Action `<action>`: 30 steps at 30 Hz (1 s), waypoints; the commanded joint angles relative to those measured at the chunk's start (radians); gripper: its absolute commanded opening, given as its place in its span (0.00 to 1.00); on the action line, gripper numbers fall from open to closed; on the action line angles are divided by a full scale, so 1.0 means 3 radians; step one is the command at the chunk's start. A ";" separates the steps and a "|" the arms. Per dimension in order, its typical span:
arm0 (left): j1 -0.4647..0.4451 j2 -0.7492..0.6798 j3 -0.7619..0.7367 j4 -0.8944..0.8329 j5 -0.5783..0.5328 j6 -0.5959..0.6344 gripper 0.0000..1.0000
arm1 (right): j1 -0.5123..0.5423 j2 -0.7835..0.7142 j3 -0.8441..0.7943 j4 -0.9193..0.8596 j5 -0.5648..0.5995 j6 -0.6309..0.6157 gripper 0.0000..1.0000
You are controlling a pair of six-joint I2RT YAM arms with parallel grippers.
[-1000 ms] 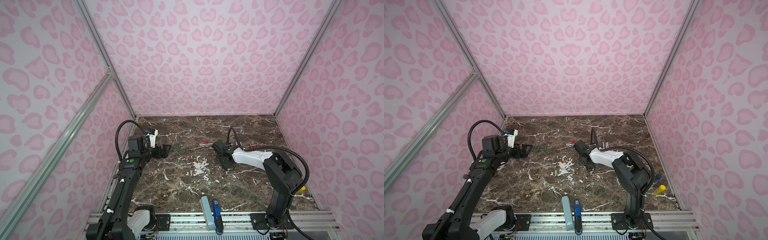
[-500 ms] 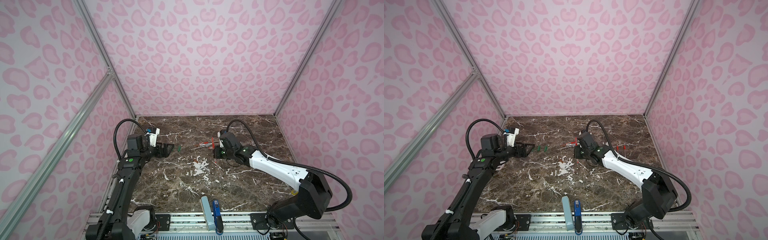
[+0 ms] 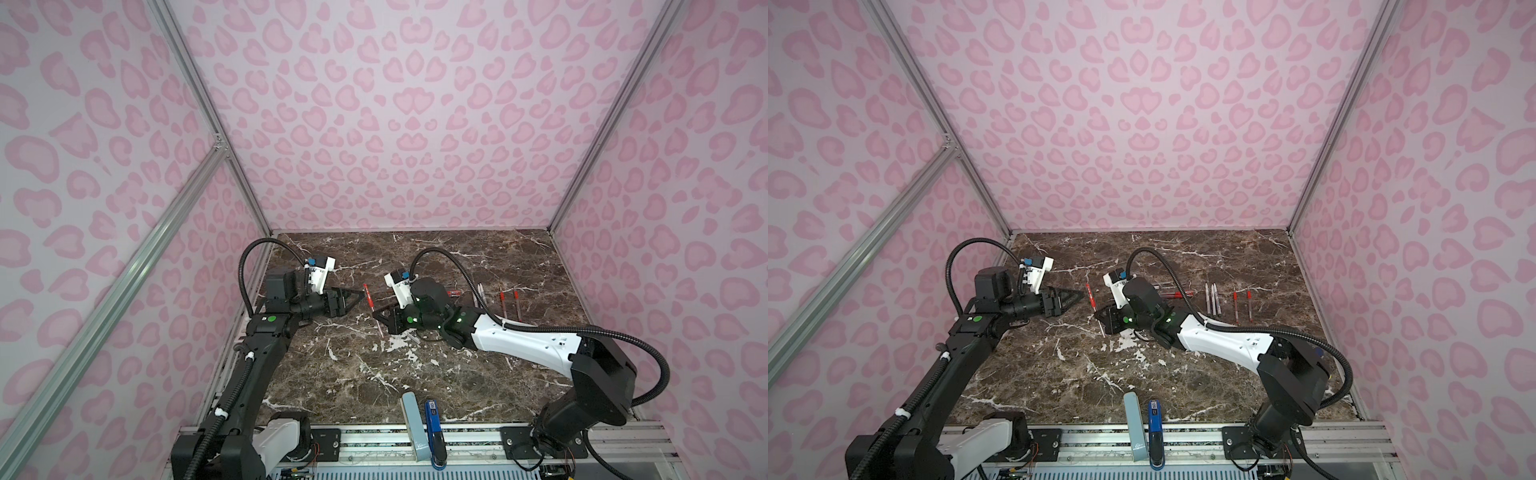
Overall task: Open the pen caps
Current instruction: 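Carry the pen's red cap between the left gripper fingers and close, then pull the right gripper away from the left to draw the pen out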
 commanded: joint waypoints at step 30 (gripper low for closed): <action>-0.0029 -0.0042 -0.0054 0.0290 -0.0059 -0.0243 0.04 | 0.0240 0.0516 0.0573 -0.0079 0.0104 -0.0265 0.21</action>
